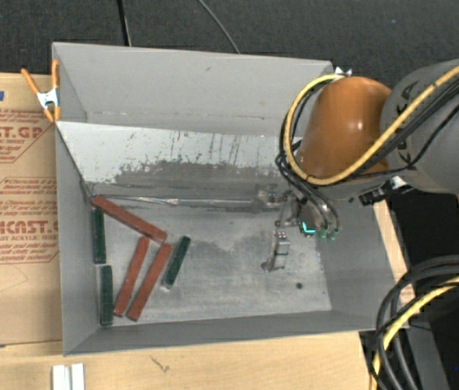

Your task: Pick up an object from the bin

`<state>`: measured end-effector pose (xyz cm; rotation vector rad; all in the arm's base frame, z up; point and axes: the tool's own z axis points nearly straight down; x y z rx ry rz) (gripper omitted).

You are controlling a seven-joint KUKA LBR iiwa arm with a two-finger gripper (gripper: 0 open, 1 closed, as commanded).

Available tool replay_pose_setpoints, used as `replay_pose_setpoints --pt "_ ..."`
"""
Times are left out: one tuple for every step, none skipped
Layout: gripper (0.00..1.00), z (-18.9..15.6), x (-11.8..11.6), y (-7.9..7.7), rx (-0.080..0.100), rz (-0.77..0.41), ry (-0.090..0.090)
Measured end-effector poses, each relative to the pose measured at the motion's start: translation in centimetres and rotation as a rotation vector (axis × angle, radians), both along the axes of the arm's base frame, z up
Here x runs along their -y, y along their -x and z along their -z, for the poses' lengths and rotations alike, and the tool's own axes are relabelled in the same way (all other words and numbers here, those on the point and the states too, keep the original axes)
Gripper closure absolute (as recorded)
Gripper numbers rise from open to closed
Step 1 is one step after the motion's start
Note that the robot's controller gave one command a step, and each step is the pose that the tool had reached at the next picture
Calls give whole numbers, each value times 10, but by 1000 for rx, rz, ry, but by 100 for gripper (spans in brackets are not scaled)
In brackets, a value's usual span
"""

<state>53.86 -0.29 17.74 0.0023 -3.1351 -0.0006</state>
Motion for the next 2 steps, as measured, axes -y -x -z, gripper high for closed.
replay_pose_setpoints --pt "0 -4 0 -2 8 0 0" --pt "100 60 -113 -12 6 257 0"
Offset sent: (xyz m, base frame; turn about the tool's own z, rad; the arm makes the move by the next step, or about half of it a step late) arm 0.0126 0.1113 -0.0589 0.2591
